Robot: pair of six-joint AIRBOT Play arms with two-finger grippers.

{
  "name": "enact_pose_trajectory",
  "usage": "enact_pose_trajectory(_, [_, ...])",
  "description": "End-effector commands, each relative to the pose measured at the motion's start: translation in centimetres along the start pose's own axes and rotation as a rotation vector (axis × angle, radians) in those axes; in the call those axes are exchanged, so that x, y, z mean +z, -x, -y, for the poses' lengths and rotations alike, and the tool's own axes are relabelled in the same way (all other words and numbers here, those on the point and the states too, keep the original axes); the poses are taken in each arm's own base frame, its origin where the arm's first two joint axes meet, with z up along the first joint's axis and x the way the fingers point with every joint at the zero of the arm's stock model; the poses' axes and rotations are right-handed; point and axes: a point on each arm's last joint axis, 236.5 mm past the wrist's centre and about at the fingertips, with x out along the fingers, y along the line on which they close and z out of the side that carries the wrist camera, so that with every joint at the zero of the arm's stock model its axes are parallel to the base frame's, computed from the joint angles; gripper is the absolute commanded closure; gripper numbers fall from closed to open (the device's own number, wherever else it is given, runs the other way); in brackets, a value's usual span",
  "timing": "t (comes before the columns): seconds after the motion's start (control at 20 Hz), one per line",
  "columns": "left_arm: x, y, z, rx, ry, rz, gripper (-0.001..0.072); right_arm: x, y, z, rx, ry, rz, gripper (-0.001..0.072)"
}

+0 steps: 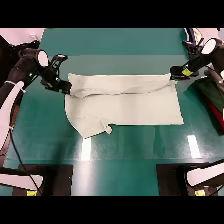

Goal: Fold the shirts.

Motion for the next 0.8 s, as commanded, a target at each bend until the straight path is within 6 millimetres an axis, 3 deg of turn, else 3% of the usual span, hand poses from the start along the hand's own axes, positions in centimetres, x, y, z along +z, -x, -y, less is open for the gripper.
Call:
enact_pose_trajectory(0.0, [-4.8,0.4,0.6,-0.012,0.106,-0.077,0.0095,-3.5,1.5,-0.2,0.005,0.003,-0.058,0.0363])
enact_pose_trajectory(0.15, [-9.9,-0.3,3.4,-0.115,0.218,-0.082,0.0096,-5.9,2.5,-0.4,0.004,0.000,-0.048,0.0364])
enact_pose_trajectory(0.35, [-15.6,-1.8,6.5,-0.160,0.313,-0.070,0.0095,-6.6,3.6,-0.7,0.005,-0.004,0.048,0.0364])
enact_pose_trajectory(0.55, [-18.1,-3.2,11.1,-0.210,0.283,-0.098,0.0095,-6.9,4.9,-0.9,0.004,0.000,0.082,0.0364])
enact_pose_trajectory(0.75, [-18.1,-4.2,13.4,-0.284,0.339,-0.078,0.0095,-7.1,5.6,-1.0,0.004,0.003,0.084,0.0364])
